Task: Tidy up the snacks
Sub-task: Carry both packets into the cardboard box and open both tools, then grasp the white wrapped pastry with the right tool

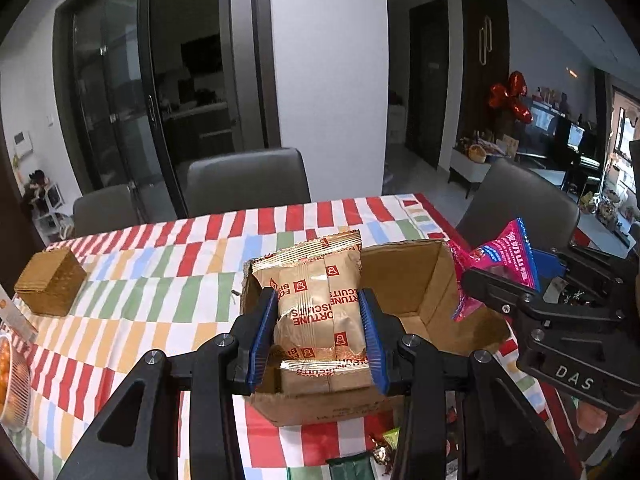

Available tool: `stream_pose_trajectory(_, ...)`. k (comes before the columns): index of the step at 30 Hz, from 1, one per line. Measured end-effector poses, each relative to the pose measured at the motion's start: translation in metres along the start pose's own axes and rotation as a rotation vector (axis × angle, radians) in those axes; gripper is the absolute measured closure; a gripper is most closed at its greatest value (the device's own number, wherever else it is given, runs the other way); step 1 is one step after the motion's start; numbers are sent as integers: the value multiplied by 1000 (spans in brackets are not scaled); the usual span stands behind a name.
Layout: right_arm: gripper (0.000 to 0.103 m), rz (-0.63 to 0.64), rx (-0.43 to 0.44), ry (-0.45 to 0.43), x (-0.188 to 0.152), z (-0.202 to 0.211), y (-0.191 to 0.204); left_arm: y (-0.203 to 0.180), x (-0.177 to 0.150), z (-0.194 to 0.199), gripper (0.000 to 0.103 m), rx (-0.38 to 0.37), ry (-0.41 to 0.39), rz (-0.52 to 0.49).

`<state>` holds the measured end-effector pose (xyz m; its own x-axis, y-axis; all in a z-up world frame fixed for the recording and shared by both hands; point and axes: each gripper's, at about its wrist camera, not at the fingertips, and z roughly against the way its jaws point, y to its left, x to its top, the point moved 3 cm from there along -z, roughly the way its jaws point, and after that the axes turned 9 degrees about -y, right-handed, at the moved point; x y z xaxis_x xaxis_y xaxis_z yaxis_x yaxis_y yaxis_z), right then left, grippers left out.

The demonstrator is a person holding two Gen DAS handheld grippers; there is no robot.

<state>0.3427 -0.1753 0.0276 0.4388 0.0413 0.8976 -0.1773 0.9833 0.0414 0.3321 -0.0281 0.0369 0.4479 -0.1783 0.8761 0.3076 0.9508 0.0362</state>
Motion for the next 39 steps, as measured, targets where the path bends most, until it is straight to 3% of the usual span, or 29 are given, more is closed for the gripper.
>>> stream_pose_trajectory(3,53,-5,-11,17,1,-11,-4,-1,2,-10,56,16,26,-11)
stream_pose_trajectory(5,40,-12,-20,36,-2,-16,-6,1,2,-11,40,45,22,-15)
stream_pose_trajectory(6,38,-18,-37,41,-3,-17,-8,1,3,-10,30,58,16,-15)
stream_pose_trajectory(10,34,-2,-76,26,-8,-6,-10,6,-2,4,22,84,22,0)
stream_pose_trajectory(17,29,25,-52,-33,-10,29,-1,1,-15,45,21,83,2,31)
stream_pose_trajectory(25,27,55,-38,-112,-21,81,10,-16,-29,97,18,95,-60,-13)
stream_pose_trajectory(34,26,61,-34,-146,-47,126,10,-41,-50,131,13,74,-86,-42)
stream_pose_trajectory(39,26,70,-6,-115,-68,137,14,-48,-72,144,13,97,-74,-53)
